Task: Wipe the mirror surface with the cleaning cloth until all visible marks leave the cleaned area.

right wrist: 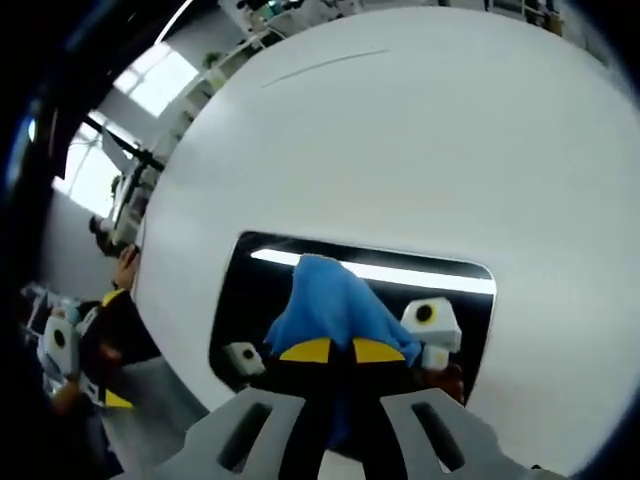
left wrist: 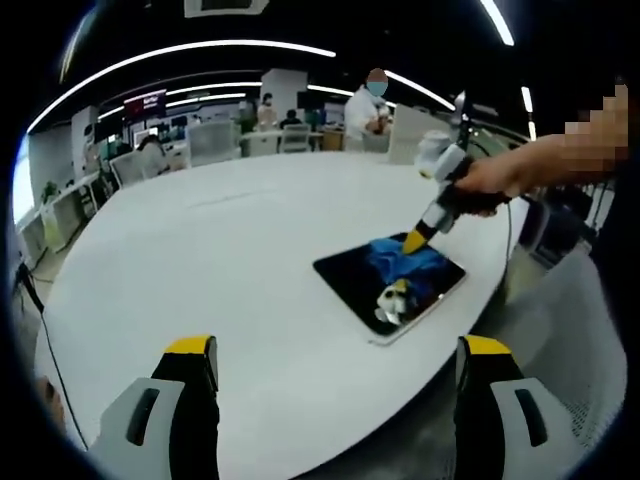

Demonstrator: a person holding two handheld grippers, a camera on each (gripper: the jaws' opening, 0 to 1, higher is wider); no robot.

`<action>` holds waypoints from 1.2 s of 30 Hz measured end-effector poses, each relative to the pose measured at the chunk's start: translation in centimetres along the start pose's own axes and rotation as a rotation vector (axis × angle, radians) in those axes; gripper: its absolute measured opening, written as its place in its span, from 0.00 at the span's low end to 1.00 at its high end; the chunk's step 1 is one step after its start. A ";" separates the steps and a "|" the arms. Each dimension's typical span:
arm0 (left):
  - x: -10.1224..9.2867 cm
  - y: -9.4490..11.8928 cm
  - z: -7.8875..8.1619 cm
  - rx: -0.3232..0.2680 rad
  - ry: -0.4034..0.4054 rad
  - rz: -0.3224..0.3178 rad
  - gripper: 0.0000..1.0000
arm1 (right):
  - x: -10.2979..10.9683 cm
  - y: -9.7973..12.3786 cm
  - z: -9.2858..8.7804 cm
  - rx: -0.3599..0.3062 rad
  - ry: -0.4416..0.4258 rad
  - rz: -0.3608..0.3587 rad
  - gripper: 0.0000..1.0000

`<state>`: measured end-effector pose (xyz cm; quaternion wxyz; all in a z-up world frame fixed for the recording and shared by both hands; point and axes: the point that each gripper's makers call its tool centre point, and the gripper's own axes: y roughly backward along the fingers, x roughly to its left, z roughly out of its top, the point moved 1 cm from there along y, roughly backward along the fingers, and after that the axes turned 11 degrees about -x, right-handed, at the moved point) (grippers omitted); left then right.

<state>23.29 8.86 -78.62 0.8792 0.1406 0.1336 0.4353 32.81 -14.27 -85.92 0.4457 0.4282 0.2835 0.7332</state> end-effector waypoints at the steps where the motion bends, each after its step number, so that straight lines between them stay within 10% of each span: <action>1: 0.0 0.0 0.1 -0.002 0.007 -0.002 0.99 | -0.2 0.1 0.0 0.000 -0.002 -0.004 0.01; 36: -0.9 -0.5 -0.7 -0.016 0.007 -0.062 0.99 | -6.8 3.1 -0.4 -0.005 -0.033 -0.082 0.01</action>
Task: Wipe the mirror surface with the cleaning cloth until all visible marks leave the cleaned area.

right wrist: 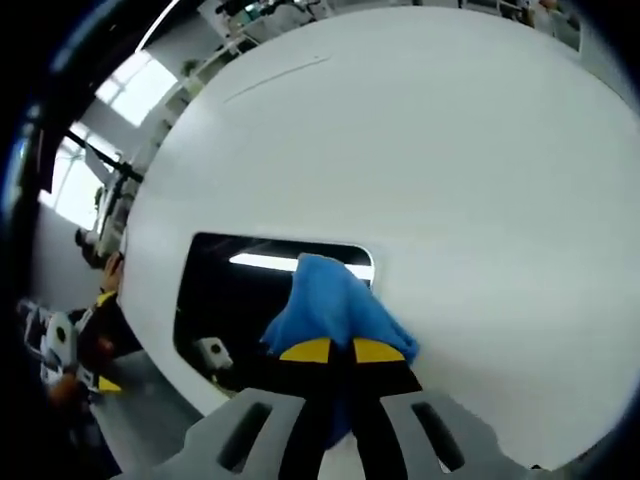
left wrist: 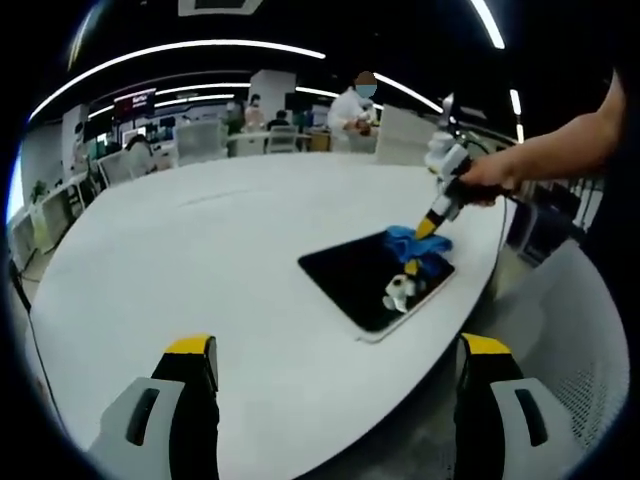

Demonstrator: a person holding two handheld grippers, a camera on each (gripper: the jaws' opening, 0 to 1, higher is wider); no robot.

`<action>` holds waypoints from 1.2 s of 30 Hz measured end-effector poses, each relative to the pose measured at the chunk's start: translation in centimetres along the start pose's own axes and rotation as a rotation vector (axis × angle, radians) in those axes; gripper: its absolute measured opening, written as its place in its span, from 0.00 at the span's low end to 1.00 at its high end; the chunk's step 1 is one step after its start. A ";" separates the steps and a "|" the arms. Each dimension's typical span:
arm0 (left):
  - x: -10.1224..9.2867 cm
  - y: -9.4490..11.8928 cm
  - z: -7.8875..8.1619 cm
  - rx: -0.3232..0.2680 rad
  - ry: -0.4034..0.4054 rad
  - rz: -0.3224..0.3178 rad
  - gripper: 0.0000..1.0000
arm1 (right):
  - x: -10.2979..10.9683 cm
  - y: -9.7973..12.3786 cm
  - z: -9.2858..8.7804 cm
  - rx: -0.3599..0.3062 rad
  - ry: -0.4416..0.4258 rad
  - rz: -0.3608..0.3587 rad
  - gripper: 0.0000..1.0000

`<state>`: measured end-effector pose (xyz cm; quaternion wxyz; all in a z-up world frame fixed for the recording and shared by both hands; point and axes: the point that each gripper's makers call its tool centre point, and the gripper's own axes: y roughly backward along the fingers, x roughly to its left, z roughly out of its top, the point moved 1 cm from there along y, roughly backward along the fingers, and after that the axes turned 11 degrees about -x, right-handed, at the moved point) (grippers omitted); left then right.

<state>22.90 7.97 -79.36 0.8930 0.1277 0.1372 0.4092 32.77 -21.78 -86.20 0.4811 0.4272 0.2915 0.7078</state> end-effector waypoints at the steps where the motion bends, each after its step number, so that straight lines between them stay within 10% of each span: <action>1: 0.0 0.0 0.0 0.001 0.002 -0.001 0.99 | -0.1 -0.1 0.0 -0.002 -0.005 0.002 0.01; 36: 0.3 0.1 -0.5 0.019 -0.025 0.010 0.99 | 0.8 1.1 -1.8 -0.038 -0.017 -0.043 0.01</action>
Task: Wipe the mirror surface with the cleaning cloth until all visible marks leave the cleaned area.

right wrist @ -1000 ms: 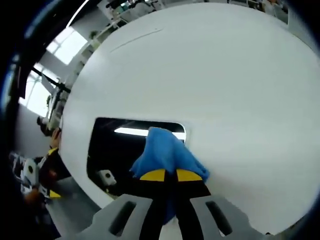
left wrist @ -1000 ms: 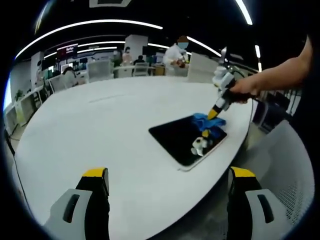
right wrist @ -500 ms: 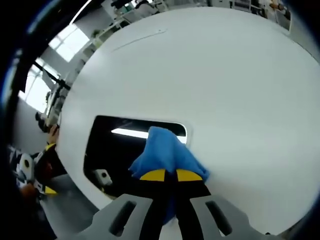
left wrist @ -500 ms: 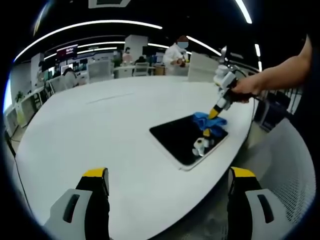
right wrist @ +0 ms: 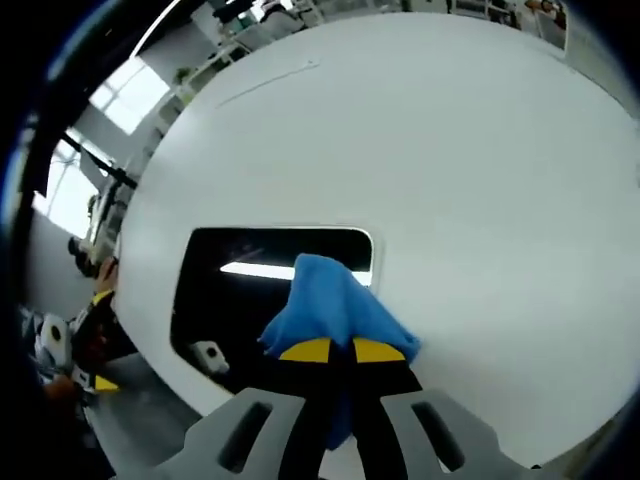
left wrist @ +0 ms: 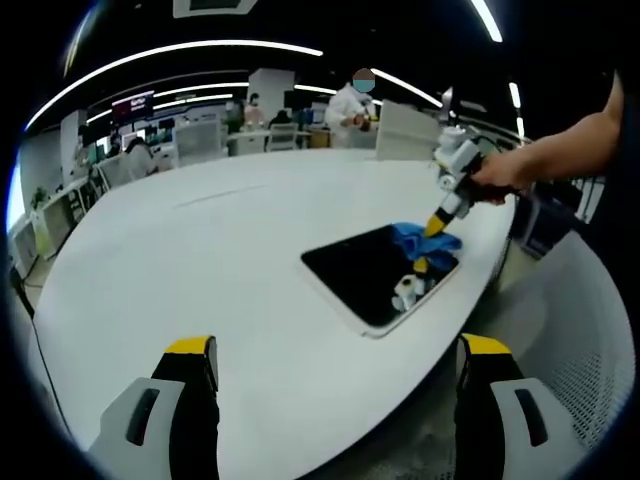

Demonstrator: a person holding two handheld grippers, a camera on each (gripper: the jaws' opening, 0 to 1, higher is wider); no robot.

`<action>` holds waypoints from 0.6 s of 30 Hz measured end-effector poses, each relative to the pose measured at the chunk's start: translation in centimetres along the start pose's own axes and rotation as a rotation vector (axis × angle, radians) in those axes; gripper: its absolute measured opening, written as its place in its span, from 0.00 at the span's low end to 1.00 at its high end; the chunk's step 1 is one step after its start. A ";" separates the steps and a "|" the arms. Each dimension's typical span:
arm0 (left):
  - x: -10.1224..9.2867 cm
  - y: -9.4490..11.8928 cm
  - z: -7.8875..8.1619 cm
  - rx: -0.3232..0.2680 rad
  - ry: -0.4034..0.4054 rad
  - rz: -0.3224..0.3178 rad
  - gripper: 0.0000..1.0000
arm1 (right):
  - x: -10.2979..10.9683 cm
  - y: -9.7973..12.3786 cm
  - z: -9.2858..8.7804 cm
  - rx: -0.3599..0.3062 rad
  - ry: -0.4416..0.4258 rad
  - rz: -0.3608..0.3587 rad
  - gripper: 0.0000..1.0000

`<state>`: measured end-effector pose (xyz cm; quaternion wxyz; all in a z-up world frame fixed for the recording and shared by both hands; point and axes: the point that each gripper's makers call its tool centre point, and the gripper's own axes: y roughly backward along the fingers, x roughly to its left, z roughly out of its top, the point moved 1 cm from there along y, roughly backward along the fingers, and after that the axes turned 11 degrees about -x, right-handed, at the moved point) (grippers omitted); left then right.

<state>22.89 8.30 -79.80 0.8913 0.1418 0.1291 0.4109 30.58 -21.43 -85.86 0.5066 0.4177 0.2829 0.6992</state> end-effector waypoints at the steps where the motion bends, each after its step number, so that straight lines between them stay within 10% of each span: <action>1: 0.0 0.0 -0.1 0.006 0.002 -0.001 0.99 | 0.0 0.1 -0.2 0.005 -0.001 0.000 0.01; 18: -0.1 -0.1 -0.5 0.012 -0.019 -0.018 0.99 | 0.3 0.8 -2.0 0.036 -0.067 -0.024 0.01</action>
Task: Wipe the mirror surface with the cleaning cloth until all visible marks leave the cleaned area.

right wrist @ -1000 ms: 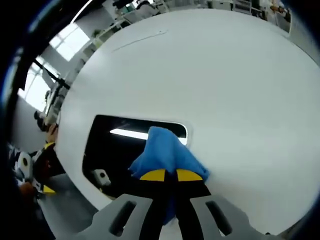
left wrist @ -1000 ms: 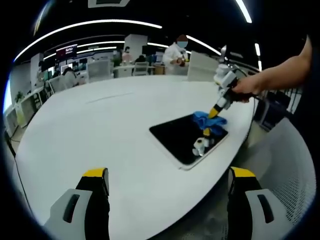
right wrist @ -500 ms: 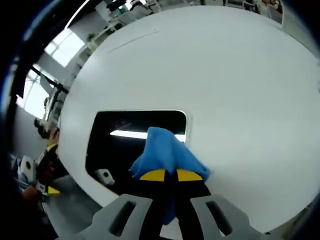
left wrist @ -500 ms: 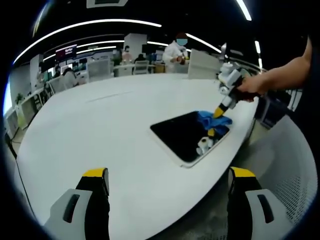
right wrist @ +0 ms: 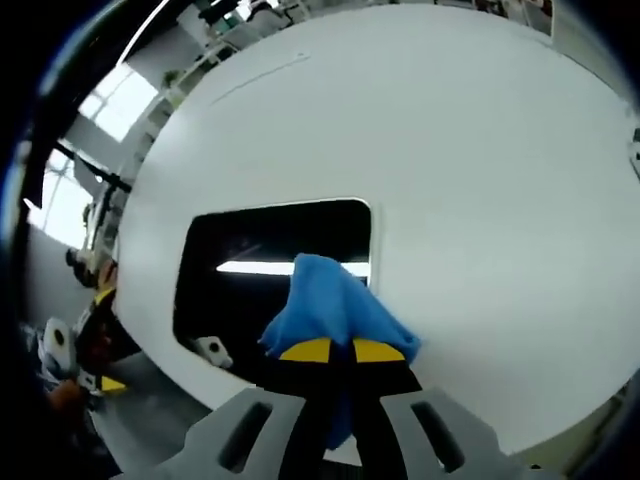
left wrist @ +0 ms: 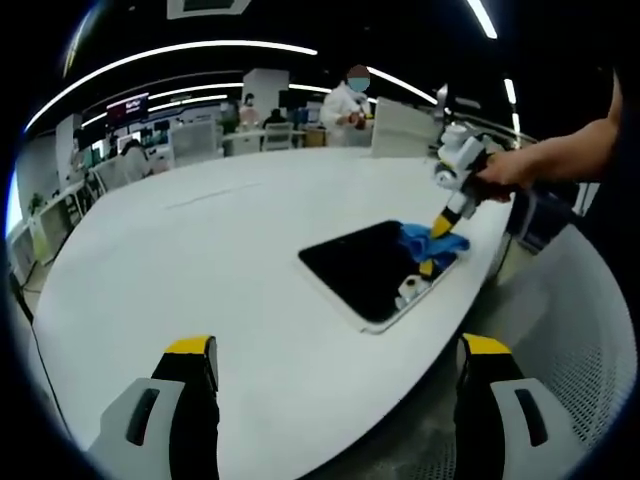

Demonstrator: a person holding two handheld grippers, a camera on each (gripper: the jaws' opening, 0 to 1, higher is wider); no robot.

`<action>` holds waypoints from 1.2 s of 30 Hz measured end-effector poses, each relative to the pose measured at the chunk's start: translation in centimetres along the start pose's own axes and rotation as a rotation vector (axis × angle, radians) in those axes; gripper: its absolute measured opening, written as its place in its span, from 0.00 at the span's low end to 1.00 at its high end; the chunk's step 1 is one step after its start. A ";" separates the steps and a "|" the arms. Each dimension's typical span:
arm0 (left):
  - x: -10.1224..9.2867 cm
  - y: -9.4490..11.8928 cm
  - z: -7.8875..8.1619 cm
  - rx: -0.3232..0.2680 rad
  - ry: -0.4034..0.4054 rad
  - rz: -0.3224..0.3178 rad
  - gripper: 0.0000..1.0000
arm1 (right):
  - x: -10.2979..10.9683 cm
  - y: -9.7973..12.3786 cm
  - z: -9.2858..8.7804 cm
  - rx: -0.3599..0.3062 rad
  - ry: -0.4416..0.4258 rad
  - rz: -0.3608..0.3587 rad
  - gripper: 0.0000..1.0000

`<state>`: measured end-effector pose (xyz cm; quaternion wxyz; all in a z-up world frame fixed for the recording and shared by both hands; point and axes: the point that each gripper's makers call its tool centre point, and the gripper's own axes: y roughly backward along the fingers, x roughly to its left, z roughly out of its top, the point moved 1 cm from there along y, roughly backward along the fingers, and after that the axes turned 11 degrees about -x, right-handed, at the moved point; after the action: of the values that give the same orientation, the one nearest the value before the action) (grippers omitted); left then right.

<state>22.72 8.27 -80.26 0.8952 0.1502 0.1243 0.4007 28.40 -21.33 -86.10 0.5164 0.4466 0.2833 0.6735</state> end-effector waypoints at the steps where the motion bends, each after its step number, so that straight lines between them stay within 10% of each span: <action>1: 0.0 0.0 -0.1 0.004 0.000 0.000 0.99 | 0.0 0.2 -0.3 0.005 -0.002 -0.001 0.01; 36: -0.7 -0.1 -0.1 0.017 -0.040 -0.037 0.99 | 2.0 -0.3 -1.5 0.001 -0.072 -0.024 0.01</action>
<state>22.28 7.70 -80.29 0.9036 0.1633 0.1123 0.3798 27.01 -19.23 -86.41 0.5342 0.4675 0.2702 0.6504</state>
